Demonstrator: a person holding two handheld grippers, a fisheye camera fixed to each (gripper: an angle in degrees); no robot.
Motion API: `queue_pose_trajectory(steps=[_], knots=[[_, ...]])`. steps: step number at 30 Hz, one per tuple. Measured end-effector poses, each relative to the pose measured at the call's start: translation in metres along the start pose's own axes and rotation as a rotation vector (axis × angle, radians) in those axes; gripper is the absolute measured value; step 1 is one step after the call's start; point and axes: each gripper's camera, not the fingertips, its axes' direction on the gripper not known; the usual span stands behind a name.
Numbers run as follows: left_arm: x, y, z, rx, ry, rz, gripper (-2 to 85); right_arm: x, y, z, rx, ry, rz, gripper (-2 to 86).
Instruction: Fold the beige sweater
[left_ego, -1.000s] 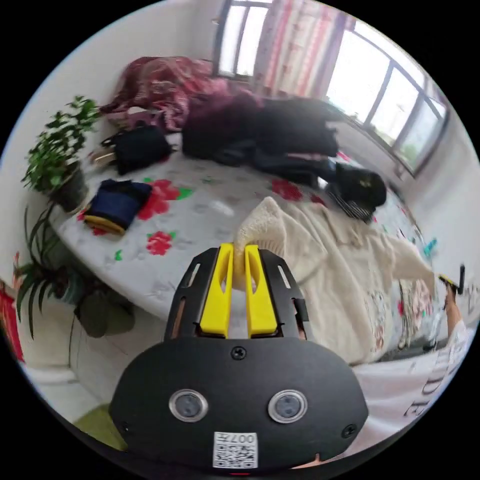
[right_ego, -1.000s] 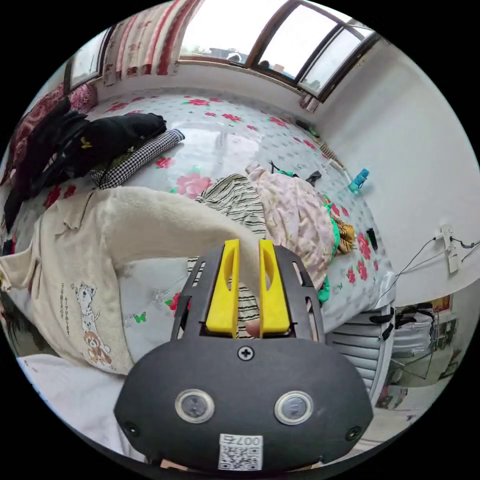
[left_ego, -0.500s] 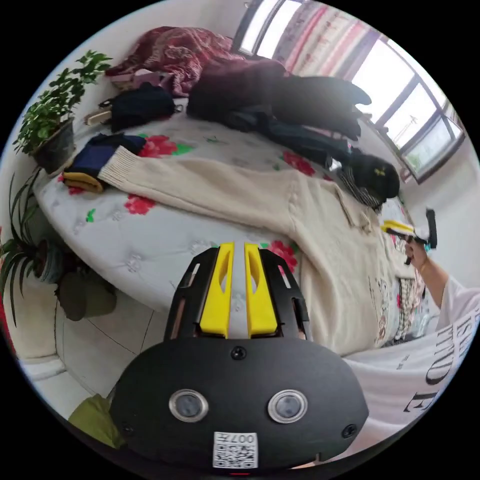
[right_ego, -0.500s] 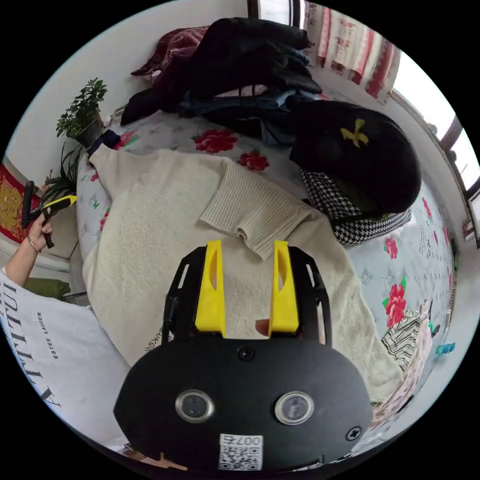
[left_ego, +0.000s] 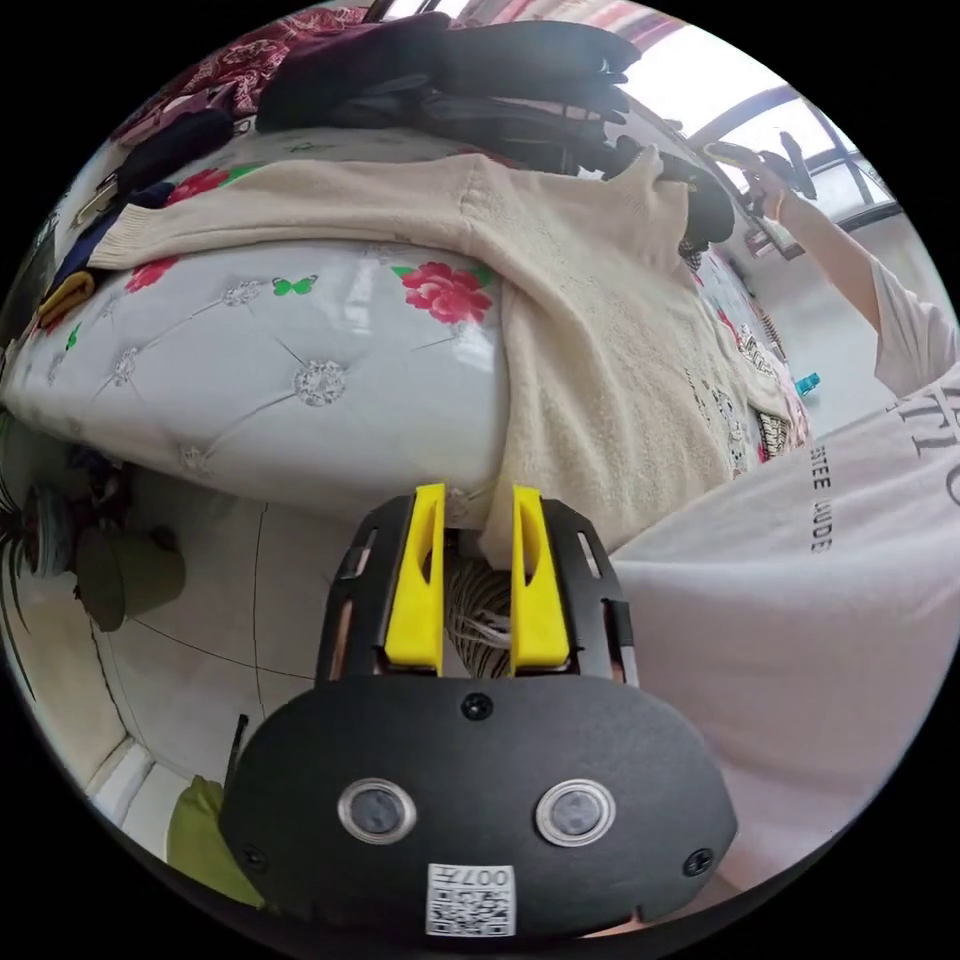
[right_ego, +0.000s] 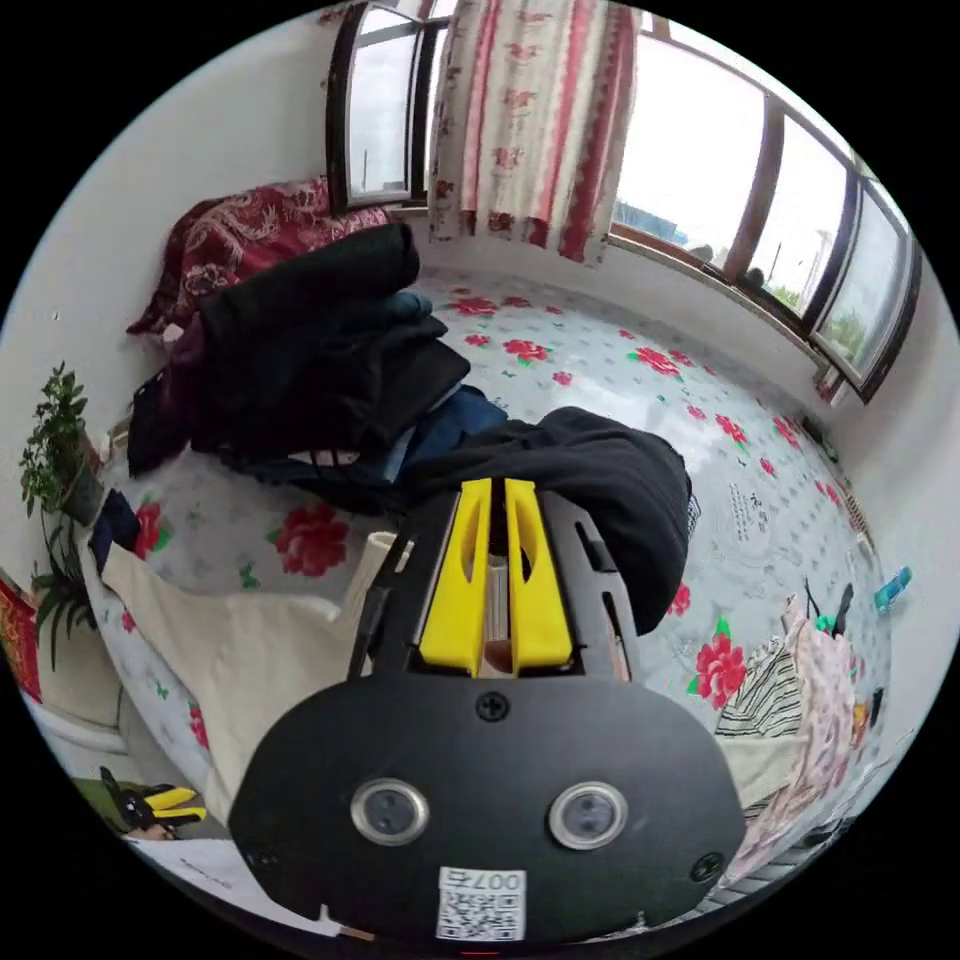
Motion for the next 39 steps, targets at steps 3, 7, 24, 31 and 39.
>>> queue_pose_trajectory(steps=[3, 7, 24, 31, 39], knots=[[0.009, 0.003, -0.004, -0.004, 0.011, 0.053, 13.5, 0.013, 0.055, -0.017, 0.007, -0.193, 0.04, 2.8], [0.028, 0.002, -0.004, -0.033, -0.052, 0.109, 13.7, 0.007, 0.192, -0.014, -0.161, -0.274, -0.079, 5.2], [0.004, 0.002, -0.074, -0.149, -0.05, -0.048, 1.1, 0.158, 0.656, -0.149, -0.656, -0.404, 0.183, 12.0], [-0.054, 0.051, -0.092, -0.093, 0.05, -0.244, -0.3, 0.165, 0.676, -0.174, -0.632, -0.43, 0.114, 12.9], [-0.151, 0.034, -0.207, 0.223, 0.071, -0.393, 7.6, 0.197, 0.654, -0.242, -0.513, -0.267, 0.219, 13.2]])
